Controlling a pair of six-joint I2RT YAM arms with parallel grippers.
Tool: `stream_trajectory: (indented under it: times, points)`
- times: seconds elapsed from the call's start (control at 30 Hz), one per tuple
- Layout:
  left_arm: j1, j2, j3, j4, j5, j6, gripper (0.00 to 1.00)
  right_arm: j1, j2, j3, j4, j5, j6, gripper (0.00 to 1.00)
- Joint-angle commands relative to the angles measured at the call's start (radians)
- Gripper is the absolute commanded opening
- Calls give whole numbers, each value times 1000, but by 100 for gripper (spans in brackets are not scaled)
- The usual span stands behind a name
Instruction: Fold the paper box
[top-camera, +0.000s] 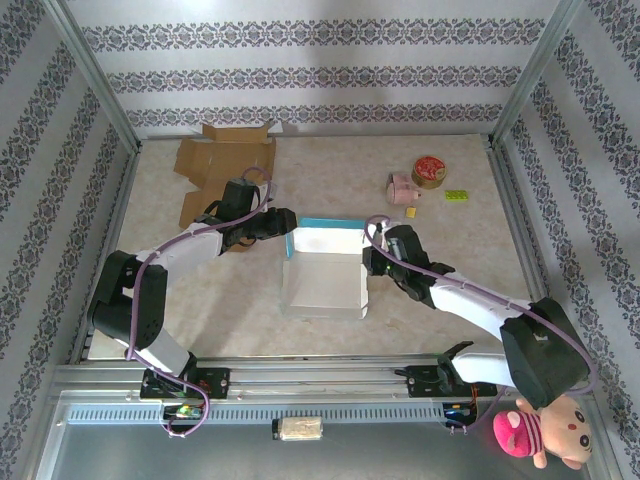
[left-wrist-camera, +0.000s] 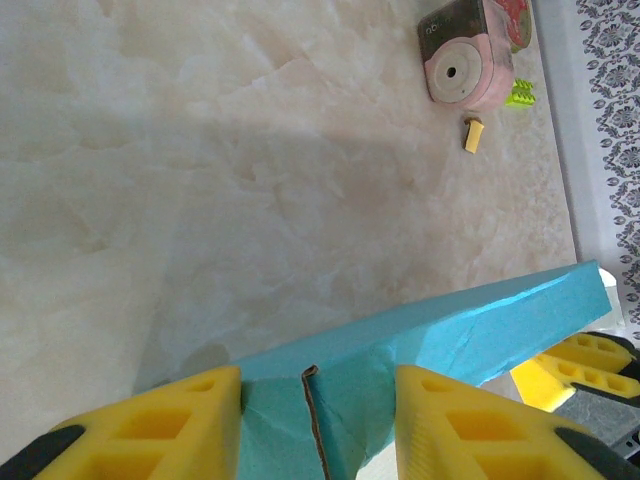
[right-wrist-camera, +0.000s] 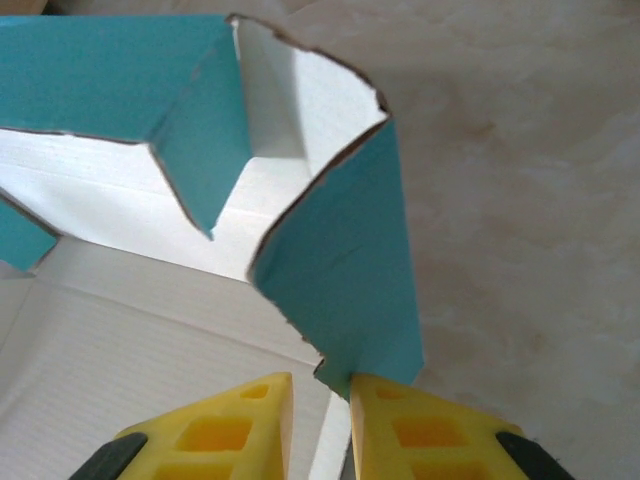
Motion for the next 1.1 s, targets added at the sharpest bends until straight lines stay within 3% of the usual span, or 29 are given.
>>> stream_trajectory:
  times: [0.0, 0.37, 0.6, 0.7, 0.87, 1.07]
  points:
    - [-27, 13, -11, -57, -26, 21, 40, 22, 3, 35, -5, 20, 60, 23]
    - [-33, 15, -15, -47, -26, 20, 40, 71, 78, 76, 45, 31, 117, 23]
    - [-35, 23, -16, -38, -22, 18, 40, 78, 93, 74, 113, 135, 67, 20]
    - [-35, 19, -16, -42, -25, 17, 41, 84, 116, 81, 149, 107, 84, 18]
    - [-34, -54, -40, -44, -85, 42, 68, 105, 118, 43, 185, 180, 74, 14]
    - [-34, -160, -50, -95, -229, 92, 76, 143, 141, 34, 159, 291, -23, 12]
